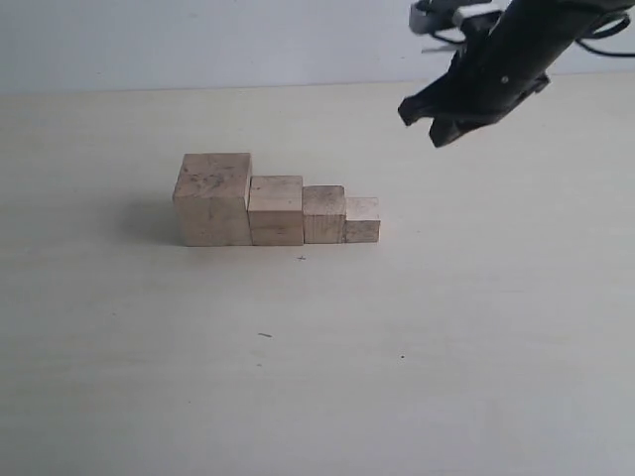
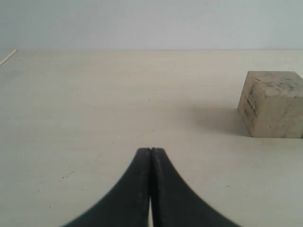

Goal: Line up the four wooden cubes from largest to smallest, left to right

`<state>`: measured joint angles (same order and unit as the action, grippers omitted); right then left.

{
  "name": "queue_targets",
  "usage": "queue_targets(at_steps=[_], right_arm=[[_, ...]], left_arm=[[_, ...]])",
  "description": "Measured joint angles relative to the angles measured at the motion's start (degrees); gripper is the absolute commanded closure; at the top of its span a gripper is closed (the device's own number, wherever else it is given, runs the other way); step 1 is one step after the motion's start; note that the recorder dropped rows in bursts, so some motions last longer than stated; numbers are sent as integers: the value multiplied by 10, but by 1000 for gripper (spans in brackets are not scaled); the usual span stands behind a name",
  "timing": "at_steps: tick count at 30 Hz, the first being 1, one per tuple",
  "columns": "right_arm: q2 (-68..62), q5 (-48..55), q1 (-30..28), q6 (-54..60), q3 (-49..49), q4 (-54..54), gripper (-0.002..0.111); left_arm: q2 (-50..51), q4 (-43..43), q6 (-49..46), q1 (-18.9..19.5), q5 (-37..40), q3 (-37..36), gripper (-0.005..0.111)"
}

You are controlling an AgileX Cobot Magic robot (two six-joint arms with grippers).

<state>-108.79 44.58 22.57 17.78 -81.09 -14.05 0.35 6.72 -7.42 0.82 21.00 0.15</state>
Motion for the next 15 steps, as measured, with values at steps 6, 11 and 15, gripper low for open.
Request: queue_targets(at_steps=[6,11,15], right_arm=[[120,-62,0,0,52,-42,108],[232,-140,0,0,149,-61,108],[306,-157,0,0,223,-63,108]], left_arm=[[0,0,0,0,0,0,107],[0,0,0,0,0,0,107],[0,0,0,0,0,0,107]])
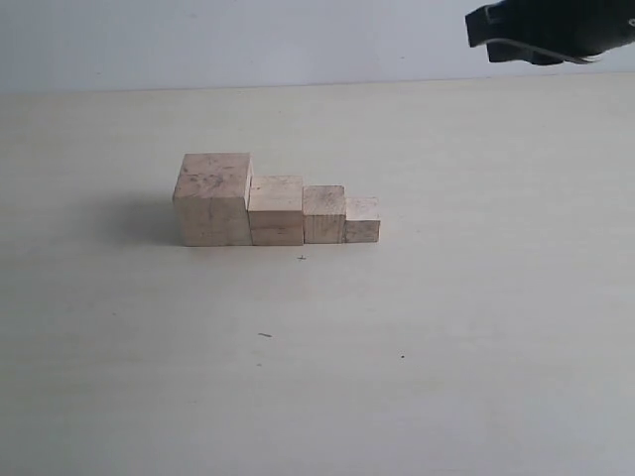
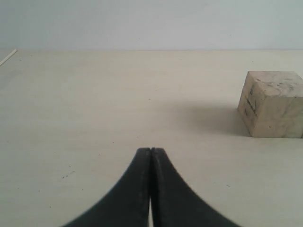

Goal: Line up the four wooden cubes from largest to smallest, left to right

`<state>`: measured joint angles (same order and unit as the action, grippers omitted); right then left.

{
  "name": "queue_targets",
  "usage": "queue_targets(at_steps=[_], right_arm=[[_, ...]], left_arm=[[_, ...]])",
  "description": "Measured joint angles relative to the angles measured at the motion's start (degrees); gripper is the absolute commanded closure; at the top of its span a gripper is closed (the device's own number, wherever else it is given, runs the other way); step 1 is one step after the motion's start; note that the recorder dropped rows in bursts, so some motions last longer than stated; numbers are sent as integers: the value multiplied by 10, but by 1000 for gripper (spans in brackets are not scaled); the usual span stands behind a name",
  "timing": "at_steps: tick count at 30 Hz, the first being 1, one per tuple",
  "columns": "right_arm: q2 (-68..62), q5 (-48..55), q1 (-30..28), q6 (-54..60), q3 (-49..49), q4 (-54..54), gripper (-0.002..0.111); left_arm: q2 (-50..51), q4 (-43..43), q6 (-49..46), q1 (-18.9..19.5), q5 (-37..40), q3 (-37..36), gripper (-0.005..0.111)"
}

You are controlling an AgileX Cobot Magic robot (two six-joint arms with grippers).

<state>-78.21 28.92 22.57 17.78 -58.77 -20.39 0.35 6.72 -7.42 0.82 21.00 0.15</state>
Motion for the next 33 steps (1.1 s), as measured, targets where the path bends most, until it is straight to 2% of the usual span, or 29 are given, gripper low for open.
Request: queue_targets(at_steps=[5,14,33], right_arm=[[63,2,0,0,51,-2,108],[123,41,0,-2,57,-6,108],[136,42,0,11,57,37,108]], left_arm=[[0,0,0,0,0,0,107],[0,0,0,0,0,0,107],[0,0,0,0,0,0,107]])
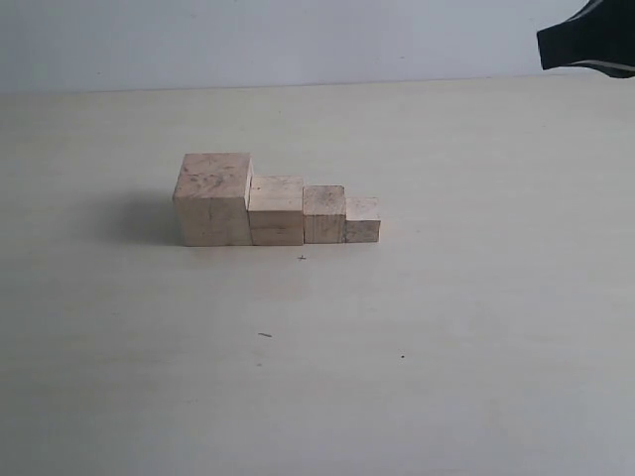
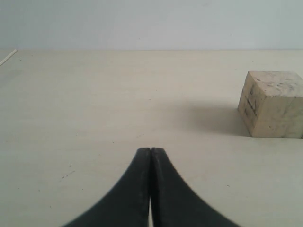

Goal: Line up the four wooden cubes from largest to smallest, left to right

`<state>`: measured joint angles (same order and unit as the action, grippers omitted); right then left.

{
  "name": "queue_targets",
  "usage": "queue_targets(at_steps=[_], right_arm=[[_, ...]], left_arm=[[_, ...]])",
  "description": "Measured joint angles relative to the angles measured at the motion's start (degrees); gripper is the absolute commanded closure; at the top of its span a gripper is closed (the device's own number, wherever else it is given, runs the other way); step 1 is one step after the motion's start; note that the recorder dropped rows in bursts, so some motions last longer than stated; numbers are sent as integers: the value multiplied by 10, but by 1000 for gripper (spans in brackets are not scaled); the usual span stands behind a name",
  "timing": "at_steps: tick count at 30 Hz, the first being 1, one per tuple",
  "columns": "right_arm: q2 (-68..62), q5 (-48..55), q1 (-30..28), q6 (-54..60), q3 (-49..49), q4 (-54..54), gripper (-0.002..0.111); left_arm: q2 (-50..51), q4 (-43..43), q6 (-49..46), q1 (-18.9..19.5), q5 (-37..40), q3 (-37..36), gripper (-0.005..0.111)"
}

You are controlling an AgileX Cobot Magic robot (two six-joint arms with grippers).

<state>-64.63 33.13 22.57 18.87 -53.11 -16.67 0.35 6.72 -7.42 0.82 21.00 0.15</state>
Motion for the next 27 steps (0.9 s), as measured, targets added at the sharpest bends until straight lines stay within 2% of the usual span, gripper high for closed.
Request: queue_targets(at_steps=[7,14,19,23,27], right_arm=[[59,0,-16,0,2,1,108],[197,12,-120,0,8,1,108],[314,14,-194,-7,55,43,108],[410,18,-226,-41,106,92,108],[485,18,-231,-65,144,120,108]], left_arm=[[0,0,0,0,0,0,107],[0,0,0,0,0,0,107],[0,0,0,0,0,0,107],[0,0,0,0,0,0,107],[0,0,0,0,0,0,107]])
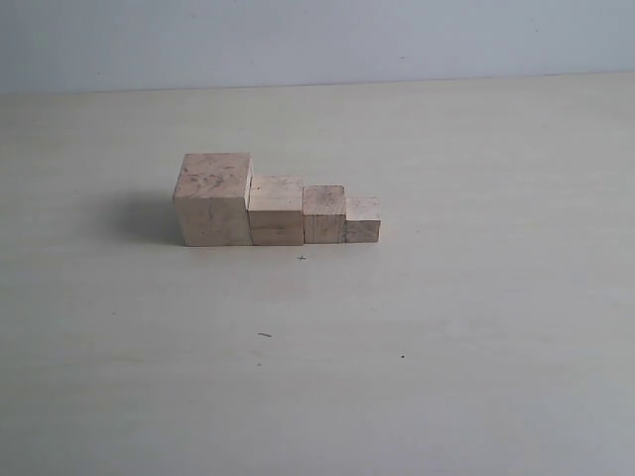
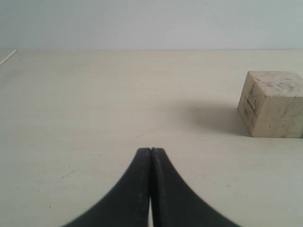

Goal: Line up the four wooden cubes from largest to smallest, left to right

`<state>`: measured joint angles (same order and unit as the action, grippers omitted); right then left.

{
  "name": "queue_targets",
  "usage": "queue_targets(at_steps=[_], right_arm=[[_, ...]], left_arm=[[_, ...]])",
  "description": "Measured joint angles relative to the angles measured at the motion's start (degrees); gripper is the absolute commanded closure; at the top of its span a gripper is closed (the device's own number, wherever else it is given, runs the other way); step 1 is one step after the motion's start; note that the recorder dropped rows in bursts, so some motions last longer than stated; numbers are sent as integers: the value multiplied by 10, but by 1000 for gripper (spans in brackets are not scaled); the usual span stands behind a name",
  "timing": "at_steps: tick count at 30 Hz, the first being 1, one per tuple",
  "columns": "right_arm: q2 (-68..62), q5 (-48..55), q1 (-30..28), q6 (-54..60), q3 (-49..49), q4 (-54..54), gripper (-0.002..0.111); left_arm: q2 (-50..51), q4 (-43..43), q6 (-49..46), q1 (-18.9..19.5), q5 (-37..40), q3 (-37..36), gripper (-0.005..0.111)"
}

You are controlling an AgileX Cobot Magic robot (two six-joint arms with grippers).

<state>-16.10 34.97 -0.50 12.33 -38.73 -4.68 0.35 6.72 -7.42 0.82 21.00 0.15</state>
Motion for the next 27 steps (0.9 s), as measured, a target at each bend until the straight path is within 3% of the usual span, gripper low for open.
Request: queue_targets(at_steps=[9,17,27], right_arm=[[41,-19,0,-26,67,4,108],[72,-138,0,-60,204,-2,108],[155,-170,0,-92,334,-5,108]], left_arm=[[0,0,0,0,0,0,107],[0,0,0,0,0,0,107],[0,0,0,0,0,0,107]])
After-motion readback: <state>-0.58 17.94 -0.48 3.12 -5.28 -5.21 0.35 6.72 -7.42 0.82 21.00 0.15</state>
